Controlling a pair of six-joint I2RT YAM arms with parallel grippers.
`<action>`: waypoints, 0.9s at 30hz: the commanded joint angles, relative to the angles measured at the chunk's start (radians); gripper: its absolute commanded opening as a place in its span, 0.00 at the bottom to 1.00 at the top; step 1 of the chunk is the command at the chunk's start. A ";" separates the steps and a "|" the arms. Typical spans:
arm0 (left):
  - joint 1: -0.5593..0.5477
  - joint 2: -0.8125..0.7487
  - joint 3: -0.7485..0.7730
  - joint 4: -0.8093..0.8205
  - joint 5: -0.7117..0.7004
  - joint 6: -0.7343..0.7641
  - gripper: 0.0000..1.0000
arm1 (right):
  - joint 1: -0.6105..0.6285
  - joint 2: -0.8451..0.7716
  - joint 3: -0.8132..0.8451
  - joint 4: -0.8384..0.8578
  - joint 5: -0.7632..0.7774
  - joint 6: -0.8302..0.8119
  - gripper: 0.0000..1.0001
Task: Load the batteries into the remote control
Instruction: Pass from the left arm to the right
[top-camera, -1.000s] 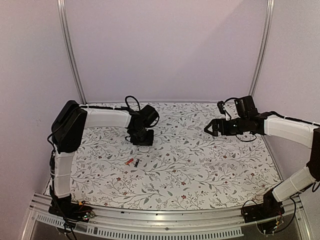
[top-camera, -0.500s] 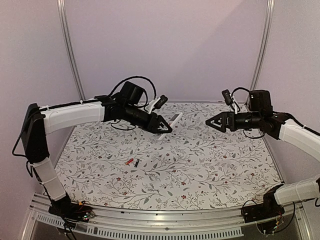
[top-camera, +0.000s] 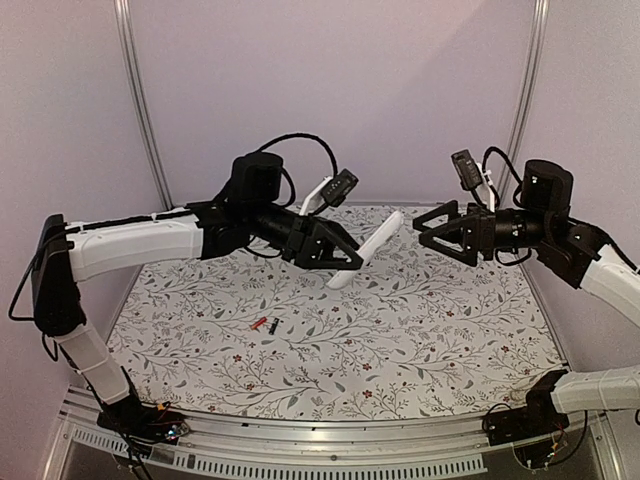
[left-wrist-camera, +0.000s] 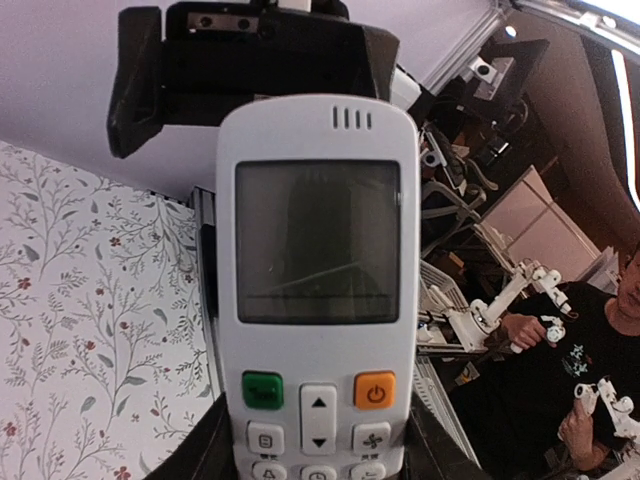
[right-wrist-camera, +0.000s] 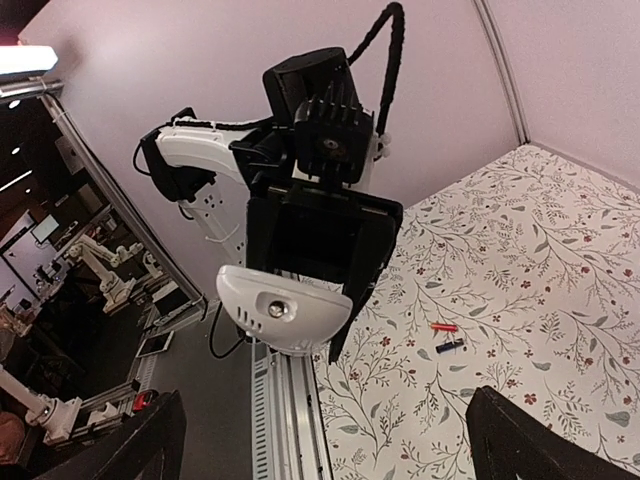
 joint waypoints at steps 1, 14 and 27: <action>-0.047 0.033 0.023 0.186 0.110 -0.119 0.37 | 0.051 -0.017 0.052 0.040 -0.034 -0.035 0.99; -0.088 0.115 0.045 0.472 0.146 -0.358 0.33 | 0.208 0.050 0.114 0.177 -0.050 -0.026 0.89; -0.108 0.317 0.143 1.433 0.190 -1.185 0.25 | 0.269 0.061 0.154 0.207 -0.119 -0.080 0.52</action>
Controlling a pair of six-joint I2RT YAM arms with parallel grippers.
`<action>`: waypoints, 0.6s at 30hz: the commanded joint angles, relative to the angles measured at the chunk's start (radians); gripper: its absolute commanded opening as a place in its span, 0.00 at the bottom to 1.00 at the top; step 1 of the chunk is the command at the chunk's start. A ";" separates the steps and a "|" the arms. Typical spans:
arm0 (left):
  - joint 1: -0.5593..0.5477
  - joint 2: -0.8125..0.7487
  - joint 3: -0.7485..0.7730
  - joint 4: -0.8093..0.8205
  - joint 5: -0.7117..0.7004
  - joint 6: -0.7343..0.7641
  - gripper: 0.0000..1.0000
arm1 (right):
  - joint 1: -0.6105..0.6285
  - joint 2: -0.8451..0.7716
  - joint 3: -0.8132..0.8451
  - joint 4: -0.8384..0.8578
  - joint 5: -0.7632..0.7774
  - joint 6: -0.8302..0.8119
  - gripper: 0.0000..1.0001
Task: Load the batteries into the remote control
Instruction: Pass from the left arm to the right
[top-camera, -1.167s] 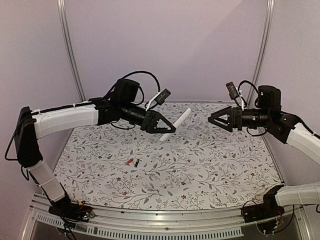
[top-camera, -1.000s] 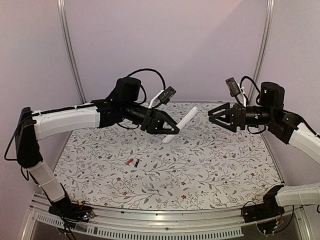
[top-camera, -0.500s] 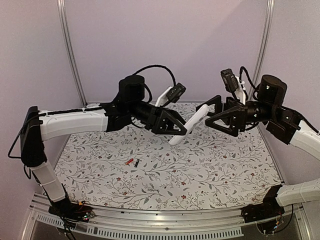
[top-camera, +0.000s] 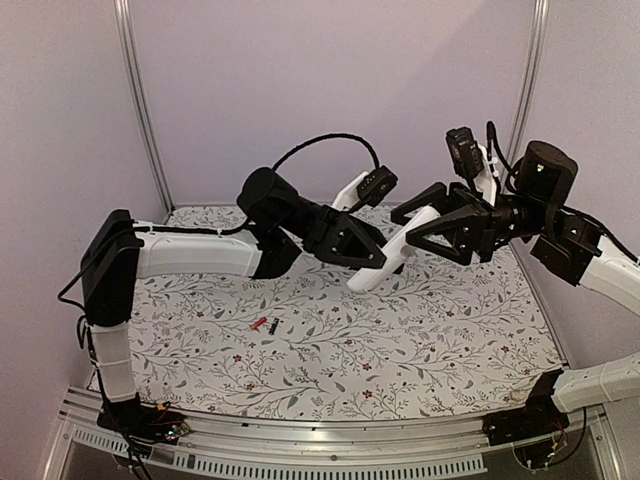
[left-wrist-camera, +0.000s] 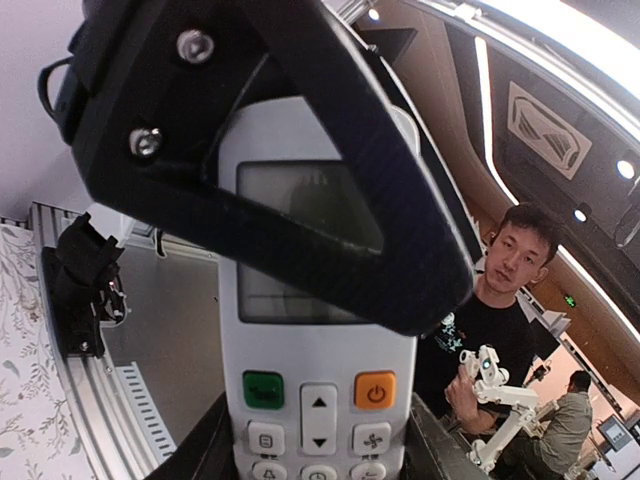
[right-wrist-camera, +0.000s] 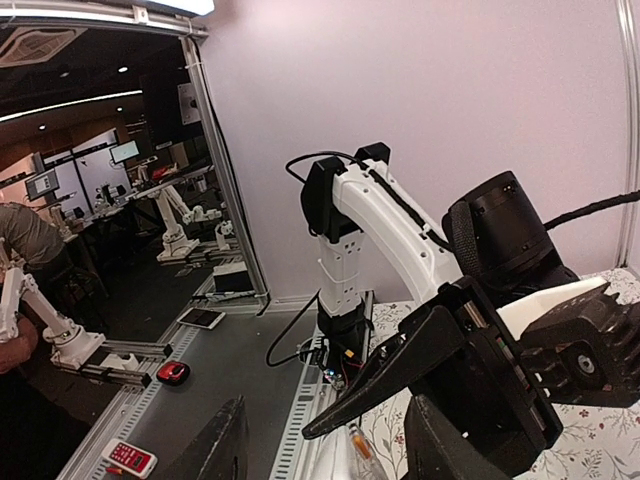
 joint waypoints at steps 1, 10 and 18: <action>-0.007 0.045 0.041 0.364 -0.011 -0.235 0.25 | 0.033 0.014 0.035 0.025 -0.065 -0.010 0.50; -0.005 0.030 0.046 0.363 -0.010 -0.225 0.26 | 0.032 0.042 0.052 0.026 -0.094 -0.003 0.22; 0.006 0.007 0.030 0.364 -0.011 -0.209 0.53 | 0.033 0.044 0.083 0.024 -0.109 0.008 0.09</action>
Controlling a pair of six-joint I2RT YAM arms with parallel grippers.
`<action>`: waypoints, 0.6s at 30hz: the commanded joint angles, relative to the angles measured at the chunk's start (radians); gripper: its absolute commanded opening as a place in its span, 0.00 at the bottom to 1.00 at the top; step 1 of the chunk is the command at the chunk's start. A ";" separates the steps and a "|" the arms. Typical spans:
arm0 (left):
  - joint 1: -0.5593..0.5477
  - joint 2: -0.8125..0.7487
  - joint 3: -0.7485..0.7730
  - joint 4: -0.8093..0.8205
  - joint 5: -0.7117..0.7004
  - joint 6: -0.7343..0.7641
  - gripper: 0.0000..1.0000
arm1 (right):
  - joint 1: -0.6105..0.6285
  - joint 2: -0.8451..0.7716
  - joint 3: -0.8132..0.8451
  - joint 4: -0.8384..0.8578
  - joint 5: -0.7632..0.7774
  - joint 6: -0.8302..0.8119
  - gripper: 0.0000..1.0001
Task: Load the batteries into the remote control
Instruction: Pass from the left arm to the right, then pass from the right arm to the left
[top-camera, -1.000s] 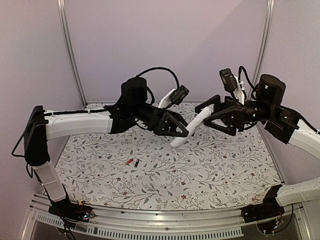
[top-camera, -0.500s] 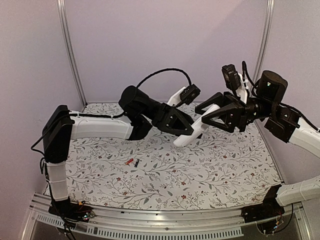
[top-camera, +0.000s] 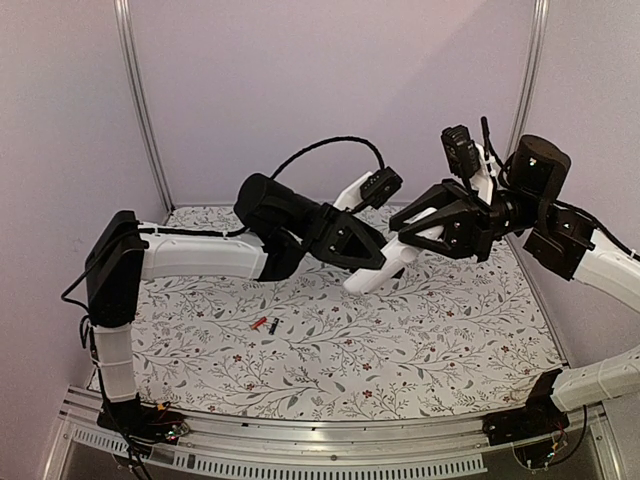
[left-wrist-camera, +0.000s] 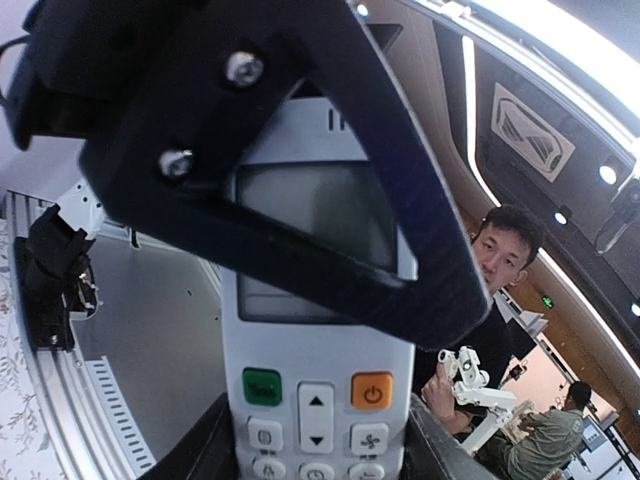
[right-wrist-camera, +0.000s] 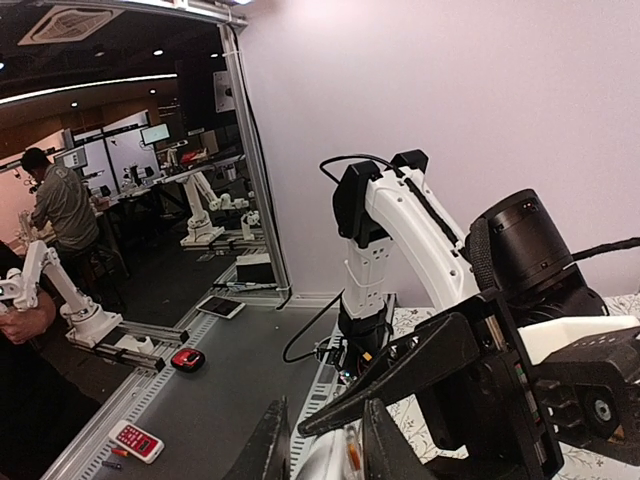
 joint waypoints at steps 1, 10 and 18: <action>0.028 -0.027 -0.004 0.191 -0.026 0.023 0.57 | 0.015 -0.006 0.045 -0.005 -0.028 0.048 0.08; 0.131 -0.092 -0.106 -0.047 -0.127 0.241 0.89 | 0.014 0.001 0.063 -0.100 0.049 0.044 0.03; 0.254 -0.347 -0.092 -1.364 -0.658 1.199 1.00 | -0.029 0.050 0.077 -0.237 0.201 0.001 0.00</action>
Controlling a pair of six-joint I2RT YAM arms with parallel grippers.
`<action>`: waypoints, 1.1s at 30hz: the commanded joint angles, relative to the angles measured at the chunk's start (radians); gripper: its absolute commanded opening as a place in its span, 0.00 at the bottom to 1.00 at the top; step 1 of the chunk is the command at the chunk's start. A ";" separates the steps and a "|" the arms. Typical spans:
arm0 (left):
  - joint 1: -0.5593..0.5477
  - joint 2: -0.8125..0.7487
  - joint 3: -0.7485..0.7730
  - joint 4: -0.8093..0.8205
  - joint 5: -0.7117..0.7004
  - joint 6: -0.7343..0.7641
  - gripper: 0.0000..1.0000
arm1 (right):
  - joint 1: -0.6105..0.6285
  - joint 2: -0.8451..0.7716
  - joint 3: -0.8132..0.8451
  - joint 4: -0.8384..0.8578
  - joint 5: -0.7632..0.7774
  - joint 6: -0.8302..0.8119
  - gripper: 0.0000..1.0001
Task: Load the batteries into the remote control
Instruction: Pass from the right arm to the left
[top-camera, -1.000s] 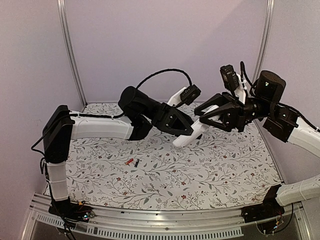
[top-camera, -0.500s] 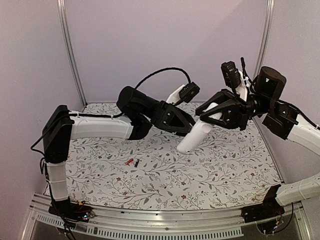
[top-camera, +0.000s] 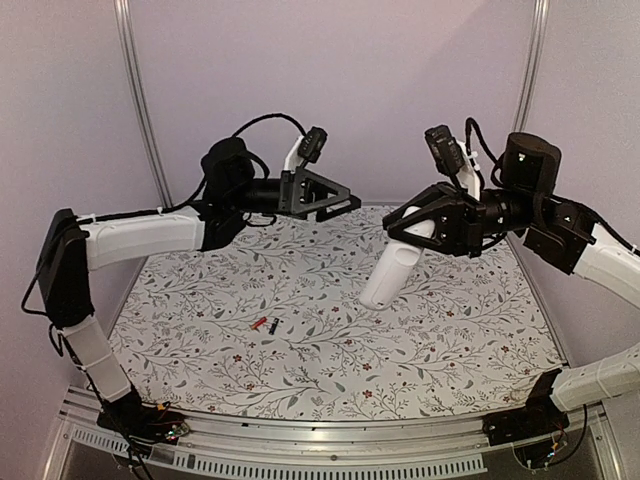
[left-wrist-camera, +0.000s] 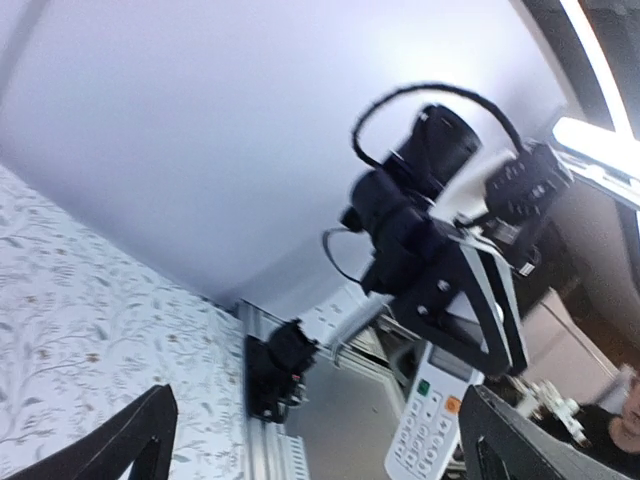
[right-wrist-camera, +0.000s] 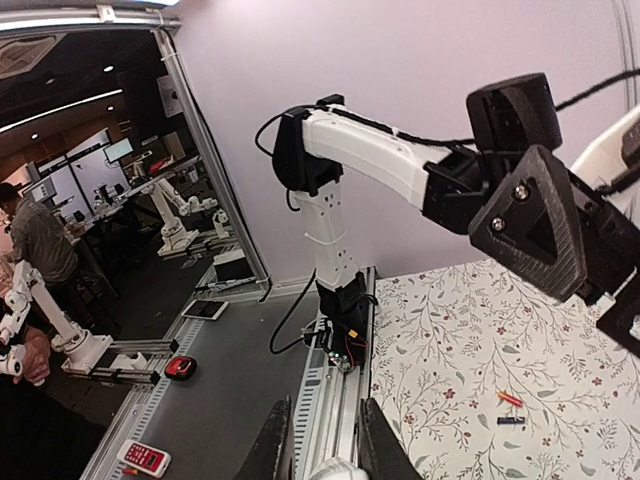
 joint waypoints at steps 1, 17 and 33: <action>0.037 -0.133 0.078 -0.842 -0.453 0.620 1.00 | -0.034 0.040 0.032 -0.102 0.144 -0.014 0.00; -0.327 -0.285 -0.116 -0.985 -1.256 0.888 1.00 | -0.130 0.200 0.065 -0.177 0.483 0.258 0.00; -0.416 -0.057 0.065 -0.964 -1.341 0.853 0.91 | -0.117 0.245 0.011 -0.087 0.455 0.381 0.00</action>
